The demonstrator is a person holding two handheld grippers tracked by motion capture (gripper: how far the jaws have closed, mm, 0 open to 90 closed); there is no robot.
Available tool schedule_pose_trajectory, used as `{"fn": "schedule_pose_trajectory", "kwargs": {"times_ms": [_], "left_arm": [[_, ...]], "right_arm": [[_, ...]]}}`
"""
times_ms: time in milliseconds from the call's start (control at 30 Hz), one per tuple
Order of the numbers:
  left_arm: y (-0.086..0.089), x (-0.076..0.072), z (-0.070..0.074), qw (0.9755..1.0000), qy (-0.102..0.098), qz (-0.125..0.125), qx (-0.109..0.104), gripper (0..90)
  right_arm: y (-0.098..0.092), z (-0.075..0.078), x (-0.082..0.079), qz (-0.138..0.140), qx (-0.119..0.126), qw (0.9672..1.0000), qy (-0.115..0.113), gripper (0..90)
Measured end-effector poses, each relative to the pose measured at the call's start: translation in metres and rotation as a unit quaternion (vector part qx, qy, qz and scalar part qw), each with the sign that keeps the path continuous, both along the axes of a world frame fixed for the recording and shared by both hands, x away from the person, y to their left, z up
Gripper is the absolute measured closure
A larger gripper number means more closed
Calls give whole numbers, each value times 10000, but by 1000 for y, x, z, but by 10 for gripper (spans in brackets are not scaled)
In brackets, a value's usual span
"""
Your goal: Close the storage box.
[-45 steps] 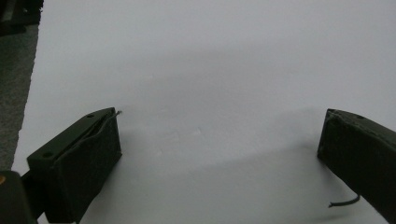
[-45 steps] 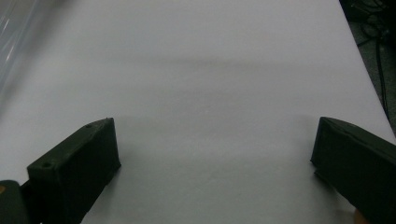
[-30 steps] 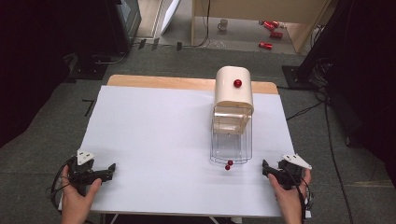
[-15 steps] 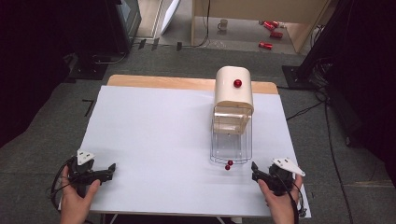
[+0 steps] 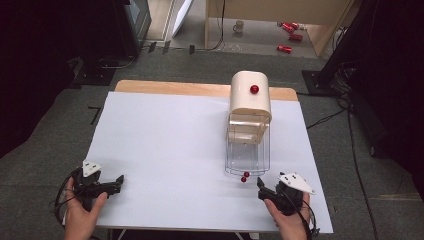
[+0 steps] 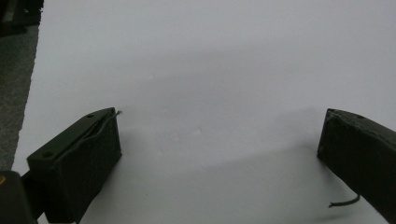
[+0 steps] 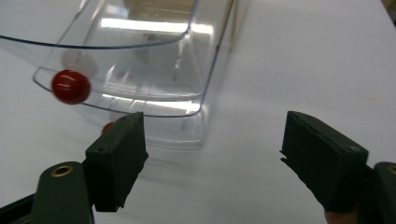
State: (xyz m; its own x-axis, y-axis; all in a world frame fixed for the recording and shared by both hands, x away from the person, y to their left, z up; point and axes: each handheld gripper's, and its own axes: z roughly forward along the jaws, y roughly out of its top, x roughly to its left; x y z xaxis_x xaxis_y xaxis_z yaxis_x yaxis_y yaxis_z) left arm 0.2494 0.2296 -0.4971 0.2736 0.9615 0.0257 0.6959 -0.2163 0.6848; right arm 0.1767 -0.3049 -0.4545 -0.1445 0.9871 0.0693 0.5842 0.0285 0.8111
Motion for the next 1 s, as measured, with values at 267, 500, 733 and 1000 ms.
{"fn": "schedule_pose_trajectory", "kwargs": {"times_ms": [267, 500, 733, 1000], "left_arm": [[0, 0, 0, 10000, 4, -3, 5, 0], [0, 0, 0, 10000, 8, 5, -1, 0], [0, 0, 0, 10000, 6, 4, -10, 0], [0, 0, 0, 10000, 3, 0, -2, 0]], "right_arm": [[16, 5, -5, 297, 190, 9994, -7, 364], [26, 3, -6, 462, 308, 9984, -44, 511], [35, 3, -4, 627, 452, 9970, 17, 607], [43, 5, -6, 718, 465, 9963, -64, 727]]}}
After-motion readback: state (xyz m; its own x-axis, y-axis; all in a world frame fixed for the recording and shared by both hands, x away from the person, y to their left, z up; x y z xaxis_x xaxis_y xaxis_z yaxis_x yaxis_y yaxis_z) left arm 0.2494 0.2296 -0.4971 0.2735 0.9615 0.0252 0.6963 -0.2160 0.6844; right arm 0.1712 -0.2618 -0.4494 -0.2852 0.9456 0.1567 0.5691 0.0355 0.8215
